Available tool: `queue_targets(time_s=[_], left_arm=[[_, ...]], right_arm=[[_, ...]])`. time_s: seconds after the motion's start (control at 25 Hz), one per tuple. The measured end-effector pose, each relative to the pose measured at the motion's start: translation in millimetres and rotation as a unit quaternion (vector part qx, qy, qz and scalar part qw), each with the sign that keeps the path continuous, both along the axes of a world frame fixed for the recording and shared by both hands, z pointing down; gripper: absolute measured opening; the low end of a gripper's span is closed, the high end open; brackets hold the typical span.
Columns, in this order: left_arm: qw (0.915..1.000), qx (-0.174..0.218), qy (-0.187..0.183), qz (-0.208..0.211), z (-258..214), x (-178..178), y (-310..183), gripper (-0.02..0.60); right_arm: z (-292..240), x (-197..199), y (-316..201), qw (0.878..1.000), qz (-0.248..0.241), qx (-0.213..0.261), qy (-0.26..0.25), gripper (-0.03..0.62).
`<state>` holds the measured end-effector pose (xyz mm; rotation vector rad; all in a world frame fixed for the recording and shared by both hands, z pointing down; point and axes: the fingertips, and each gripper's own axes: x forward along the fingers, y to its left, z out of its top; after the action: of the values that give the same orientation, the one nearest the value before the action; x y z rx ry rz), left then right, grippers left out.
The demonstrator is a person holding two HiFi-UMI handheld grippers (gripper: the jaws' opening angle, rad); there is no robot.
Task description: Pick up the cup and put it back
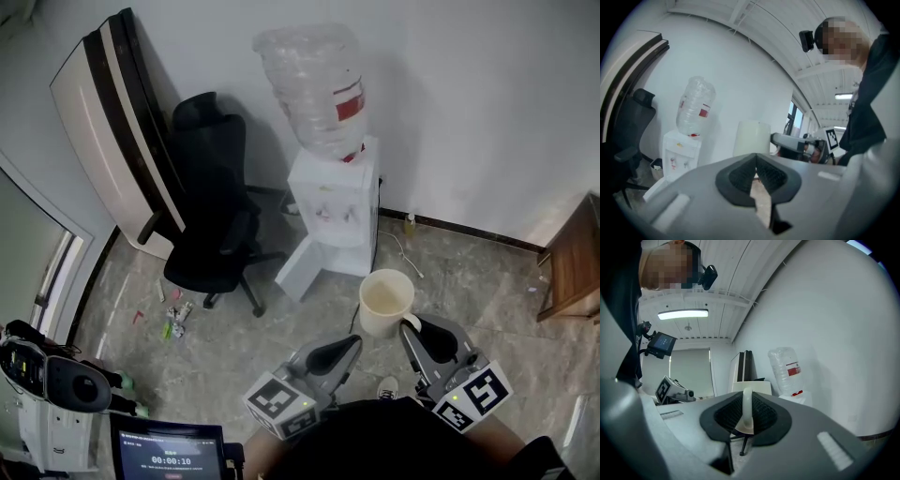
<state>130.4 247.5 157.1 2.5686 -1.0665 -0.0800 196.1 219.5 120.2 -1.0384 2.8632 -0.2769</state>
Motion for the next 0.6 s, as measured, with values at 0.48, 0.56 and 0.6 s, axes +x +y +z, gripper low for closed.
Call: queue_targets(time_s=[0.48, 0.56, 0.6], left_arm=[[0.9996, 0.010, 0.017, 0.022, -20, -50, 14, 0.004], [0.9995, 0.007, 0.018, 0.023, -16, -53, 6, 0.005], [0.9995, 0.007, 0.019, 0.023, -15, -54, 5, 0.005]], right_arm=[[-9, -48, 15, 1.000, 0.028, -0.003, 0.001, 0.044], [-6, -49, 7, 0.999, 0.031, -0.007, 0.000, 0.044], [-4, -50, 6, 0.999, 0.032, -0.007, 0.000, 0.044]])
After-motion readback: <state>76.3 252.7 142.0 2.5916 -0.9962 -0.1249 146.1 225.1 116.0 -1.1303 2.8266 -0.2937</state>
